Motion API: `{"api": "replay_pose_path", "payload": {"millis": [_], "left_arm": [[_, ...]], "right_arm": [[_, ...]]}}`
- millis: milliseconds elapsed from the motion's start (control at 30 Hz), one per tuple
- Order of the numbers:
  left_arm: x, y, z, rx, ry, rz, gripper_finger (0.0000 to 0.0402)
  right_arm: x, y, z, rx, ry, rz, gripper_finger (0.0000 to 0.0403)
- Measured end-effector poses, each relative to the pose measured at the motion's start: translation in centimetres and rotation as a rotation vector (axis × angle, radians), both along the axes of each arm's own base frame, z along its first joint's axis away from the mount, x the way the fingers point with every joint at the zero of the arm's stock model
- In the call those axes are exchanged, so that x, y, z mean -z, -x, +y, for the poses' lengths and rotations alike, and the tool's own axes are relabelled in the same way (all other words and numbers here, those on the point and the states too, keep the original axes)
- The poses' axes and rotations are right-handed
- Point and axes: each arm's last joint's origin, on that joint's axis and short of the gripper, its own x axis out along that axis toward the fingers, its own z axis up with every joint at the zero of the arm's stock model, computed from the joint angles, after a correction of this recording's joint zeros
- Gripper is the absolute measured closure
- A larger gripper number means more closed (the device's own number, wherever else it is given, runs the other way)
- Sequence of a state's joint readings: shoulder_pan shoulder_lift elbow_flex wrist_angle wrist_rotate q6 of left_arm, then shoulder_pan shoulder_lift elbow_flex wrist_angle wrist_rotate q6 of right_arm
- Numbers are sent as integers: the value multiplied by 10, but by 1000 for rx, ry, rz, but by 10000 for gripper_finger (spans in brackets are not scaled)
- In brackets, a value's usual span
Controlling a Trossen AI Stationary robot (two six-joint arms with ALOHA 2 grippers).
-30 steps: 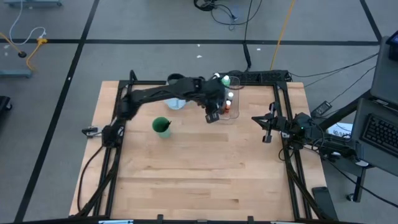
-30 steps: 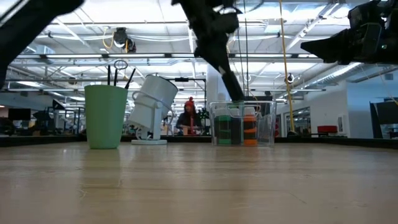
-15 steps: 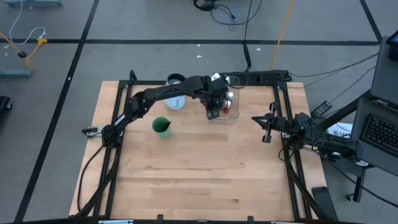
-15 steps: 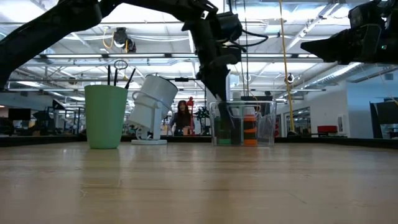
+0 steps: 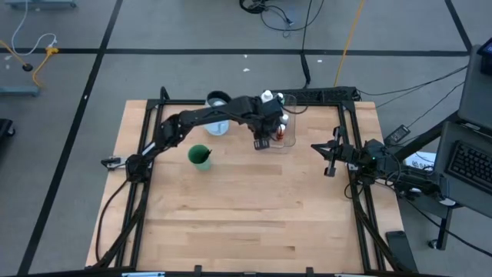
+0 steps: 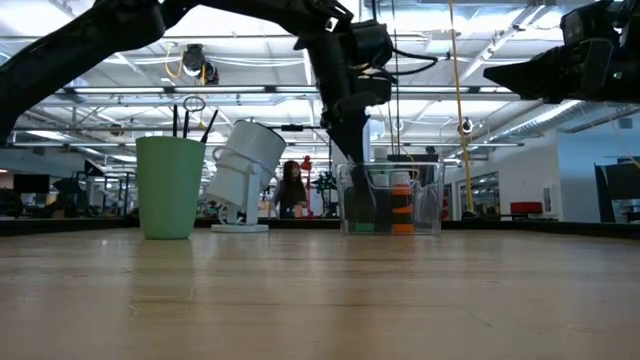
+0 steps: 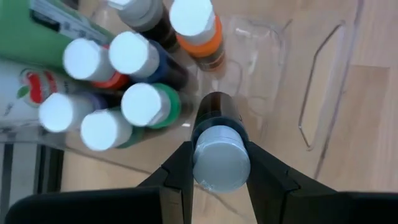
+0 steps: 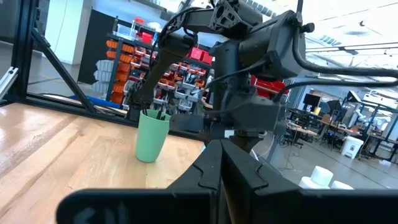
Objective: Pick & Place Paint Supplies
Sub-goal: Put the black paint bottle into the transparent bin
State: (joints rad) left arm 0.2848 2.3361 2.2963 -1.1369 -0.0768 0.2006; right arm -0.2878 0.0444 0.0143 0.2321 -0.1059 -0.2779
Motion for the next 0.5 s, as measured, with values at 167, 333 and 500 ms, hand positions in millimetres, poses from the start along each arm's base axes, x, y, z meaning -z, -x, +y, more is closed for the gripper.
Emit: {"api": "replay_pose_path", "payload": {"millis": [167, 333, 500], "left_arm": [[15, -8, 2, 10, -6, 2, 300], [28, -10, 5, 14, -26, 44, 300], [31, -12, 7, 3, -27, 31, 300]], "right_arm": [[0, 0, 0, 0, 0, 1, 399], [0, 0, 0, 3, 4, 2, 399], [1, 0, 0, 6, 18, 9, 399]]}}
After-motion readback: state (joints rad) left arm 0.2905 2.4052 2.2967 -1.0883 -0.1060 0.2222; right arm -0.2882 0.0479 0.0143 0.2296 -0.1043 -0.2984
